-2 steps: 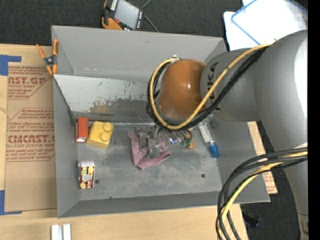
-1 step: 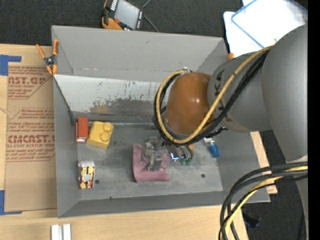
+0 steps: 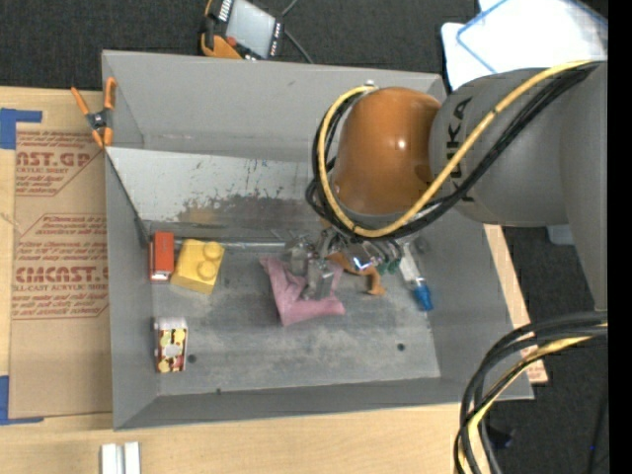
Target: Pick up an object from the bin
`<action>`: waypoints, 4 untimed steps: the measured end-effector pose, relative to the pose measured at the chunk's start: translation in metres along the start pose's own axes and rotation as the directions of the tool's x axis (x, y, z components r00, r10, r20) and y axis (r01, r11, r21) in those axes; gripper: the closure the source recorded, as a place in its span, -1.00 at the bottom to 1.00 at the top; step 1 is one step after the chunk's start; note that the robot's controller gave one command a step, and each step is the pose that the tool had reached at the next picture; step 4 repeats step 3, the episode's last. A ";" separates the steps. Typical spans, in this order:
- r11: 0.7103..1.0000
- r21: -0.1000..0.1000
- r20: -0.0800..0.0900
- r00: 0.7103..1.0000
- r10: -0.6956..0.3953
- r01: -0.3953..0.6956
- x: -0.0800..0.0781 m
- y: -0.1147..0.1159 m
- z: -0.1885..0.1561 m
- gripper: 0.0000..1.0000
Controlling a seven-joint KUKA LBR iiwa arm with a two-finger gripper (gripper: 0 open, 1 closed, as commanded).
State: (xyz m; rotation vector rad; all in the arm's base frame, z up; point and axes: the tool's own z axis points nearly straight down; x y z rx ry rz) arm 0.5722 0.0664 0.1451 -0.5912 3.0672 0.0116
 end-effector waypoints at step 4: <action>0.998 0.001 0.003 0.998 0.069 -0.069 0.024 0.027 -0.126 1.00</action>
Offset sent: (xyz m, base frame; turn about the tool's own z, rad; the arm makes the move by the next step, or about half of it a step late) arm -0.0058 0.0061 0.1239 -0.0140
